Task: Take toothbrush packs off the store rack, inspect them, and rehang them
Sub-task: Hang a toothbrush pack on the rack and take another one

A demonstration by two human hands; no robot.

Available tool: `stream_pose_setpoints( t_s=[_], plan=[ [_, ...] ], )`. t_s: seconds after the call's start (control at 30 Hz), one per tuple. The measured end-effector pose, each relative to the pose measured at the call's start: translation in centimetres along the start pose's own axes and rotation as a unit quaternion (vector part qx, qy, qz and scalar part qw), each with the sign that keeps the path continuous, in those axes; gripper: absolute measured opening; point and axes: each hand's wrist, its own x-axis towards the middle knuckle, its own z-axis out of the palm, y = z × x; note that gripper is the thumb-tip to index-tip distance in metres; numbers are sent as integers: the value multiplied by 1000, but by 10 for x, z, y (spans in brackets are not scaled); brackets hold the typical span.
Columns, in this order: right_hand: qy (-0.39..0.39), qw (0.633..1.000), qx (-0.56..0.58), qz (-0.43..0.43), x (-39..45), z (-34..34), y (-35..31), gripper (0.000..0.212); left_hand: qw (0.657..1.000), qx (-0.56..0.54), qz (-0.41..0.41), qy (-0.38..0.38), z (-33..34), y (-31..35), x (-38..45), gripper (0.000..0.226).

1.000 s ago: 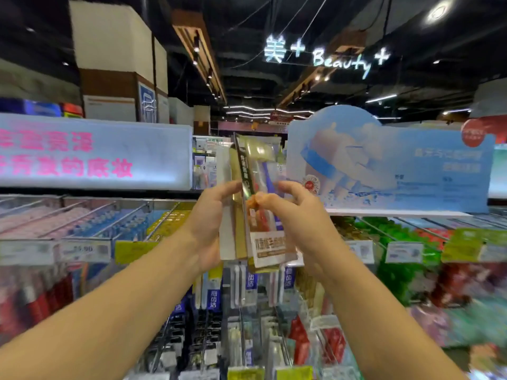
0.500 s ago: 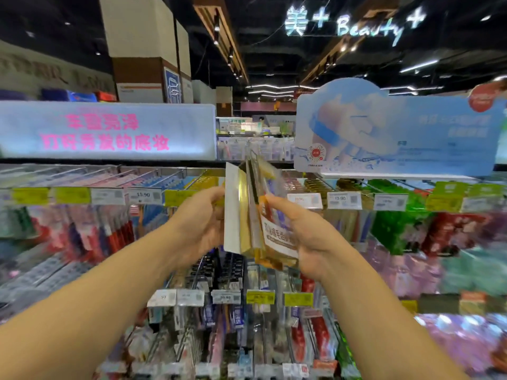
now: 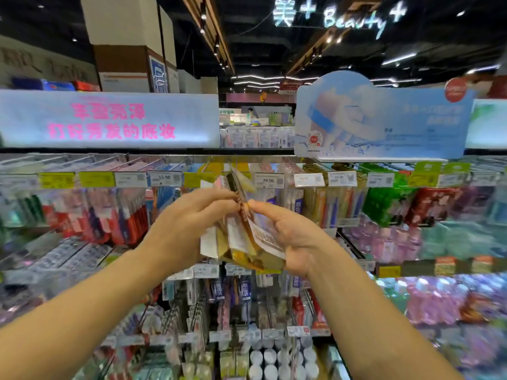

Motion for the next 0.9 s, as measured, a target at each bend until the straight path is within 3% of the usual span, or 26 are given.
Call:
stream_pose_setpoints(
  t_s=[0.1, 0.17, 0.27, 0.33, 0.4, 0.5, 0.53, 0.6, 0.7, 0.9],
  plan=[
    [-11, 998, -58, 1, -4, 21, 20, 24, 998, 42, 31, 43, -14, -10, -37, 51],
    [3, 998, -65, -2, -8, 38, 36, 20, 997, 51, 41, 49, -26, -16, -63, 35],
    [50, 997, -53, -36, 2, 51, 63, 34, 1000, 21, 7, -20, -37, -28, -107, 42],
    [87, 994, -35, -58, 5, 54, 77, 49, 993, -82, -74, -51, -47, -27, -131, 39],
    [99, 991, -30, -85, 0, 59, 90, 44, 944, -232, -221, -74, -54, -24, -146, 38],
    [94, 987, -51, -124, -8, 65, 112, 39, 771, -464, -420, -115, -57, -23, -157, 56],
    [93, 984, -64, -139, -10, 68, 119, 38, 725, -503, -457, -111, -57, -22, -160, 62],
    [87, 978, -89, -168, -14, 71, 133, 36, 666, -554, -491, -88, -58, -14, -163, 49],
    [90, 966, -138, -198, -23, 70, 147, 27, 636, -583, -499, -77, -57, -2, -167, 37],
    [108, 953, -193, -206, -34, 57, 159, 44, 631, -594, -496, -45, -53, 11, -169, 32]
  ],
)
